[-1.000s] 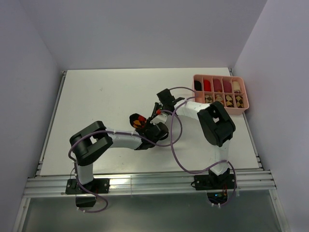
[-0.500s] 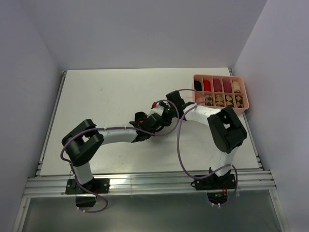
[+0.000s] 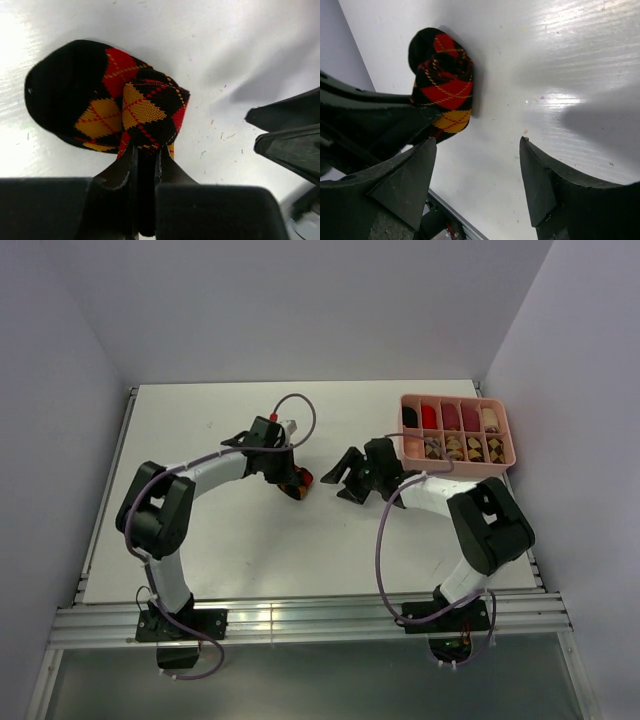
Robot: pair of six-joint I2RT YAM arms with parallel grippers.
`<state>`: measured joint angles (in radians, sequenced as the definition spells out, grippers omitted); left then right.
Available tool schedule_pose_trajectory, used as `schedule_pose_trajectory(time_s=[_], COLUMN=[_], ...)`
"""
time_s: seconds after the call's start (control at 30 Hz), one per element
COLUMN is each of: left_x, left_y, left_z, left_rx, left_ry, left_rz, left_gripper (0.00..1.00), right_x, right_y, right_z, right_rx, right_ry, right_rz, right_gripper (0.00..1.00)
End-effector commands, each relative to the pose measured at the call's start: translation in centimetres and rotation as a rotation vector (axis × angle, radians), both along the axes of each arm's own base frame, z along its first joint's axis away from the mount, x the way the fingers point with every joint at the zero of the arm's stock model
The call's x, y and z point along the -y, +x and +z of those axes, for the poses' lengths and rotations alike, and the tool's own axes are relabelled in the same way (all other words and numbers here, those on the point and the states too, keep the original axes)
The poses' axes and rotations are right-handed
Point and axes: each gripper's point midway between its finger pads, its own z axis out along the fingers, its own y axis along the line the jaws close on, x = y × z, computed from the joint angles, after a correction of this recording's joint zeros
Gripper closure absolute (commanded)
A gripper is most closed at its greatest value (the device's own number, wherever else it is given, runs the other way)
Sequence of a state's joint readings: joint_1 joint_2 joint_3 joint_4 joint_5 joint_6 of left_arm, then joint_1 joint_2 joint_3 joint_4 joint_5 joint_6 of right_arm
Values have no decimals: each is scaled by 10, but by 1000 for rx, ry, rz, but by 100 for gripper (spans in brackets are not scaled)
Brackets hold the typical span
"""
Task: Roll the socks
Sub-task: Roll the sock at the center of the board.
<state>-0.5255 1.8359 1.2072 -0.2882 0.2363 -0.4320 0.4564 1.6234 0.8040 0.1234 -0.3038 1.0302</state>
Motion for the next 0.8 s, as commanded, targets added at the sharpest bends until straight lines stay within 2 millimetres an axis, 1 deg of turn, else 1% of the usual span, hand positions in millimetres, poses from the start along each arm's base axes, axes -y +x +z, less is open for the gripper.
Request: schedule_pose_trajectory(time_s=[0.0, 0.07, 0.1, 0.13, 0.17, 0.2, 0.27, 0.3, 0.37, 0.4, 0.47, 0.53, 0.57, 0.6, 0.67, 0.7, 0.77], left_x=[10, 7, 5, 5, 5, 5, 6, 7, 7, 8, 10, 11, 12, 13, 17, 20, 23], left_y=[-9, -3, -3, -4, -2, -2, -4, -6, -8, -10, -10, -12, -12, -13, -17, -14, -17], left_z=[-5, -10, -14, -22, -23, -25, -31, -32, -35, -36, -34, -34, -34, -34, -31, -27, -25], left_rx=[-183, -209, -224, -251, -258, -267, -287, -296, -307, -312, -308, -315, -309, -314, -322, -306, -314], left_ry=[-162, -179, -177, -180, -192, -196, -206, -216, -225, -233, -250, -260, -269, -279, -316, -335, -365], left_rz=[-64, -70, -69, -71, -76, -74, -80, -85, -89, -92, -100, -105, -110, -112, -132, -135, -143], left_gripper=[91, 90, 90, 90, 90, 90, 89, 89, 89, 89, 89, 89, 89, 89, 89, 89, 89], right_x=[-13, -19, -22, -23, -27, -28, -31, -31, -34, -34, -36, -36, -38, -39, -42, -43, -47], right_y=[10, 14, 15, 18, 19, 21, 26, 28, 33, 34, 40, 43, 47, 47, 49, 48, 46], right_z=[1, 3, -3, -3, -3, -10, -13, -21, -22, -28, -26, -30, -28, -33, -36, -37, -39], right_rx=[57, 83, 76, 87, 87, 78, 74, 58, 58, 46, 61, 57, 59, 47, 36, 34, 27], right_ry=[59, 69, 65, 70, 73, 67, 65, 54, 63, 58, 67, 56, 53, 43, 44, 44, 45], right_rz=[-14, -4, -3, -3, -2, -5, -12, -19, -29, -35, -42, -52, -48, -44, -34, -29, -14], right_gripper=[25, 25, 25, 25, 25, 25, 25, 25, 25, 25, 26, 26, 26, 26, 27, 27, 30])
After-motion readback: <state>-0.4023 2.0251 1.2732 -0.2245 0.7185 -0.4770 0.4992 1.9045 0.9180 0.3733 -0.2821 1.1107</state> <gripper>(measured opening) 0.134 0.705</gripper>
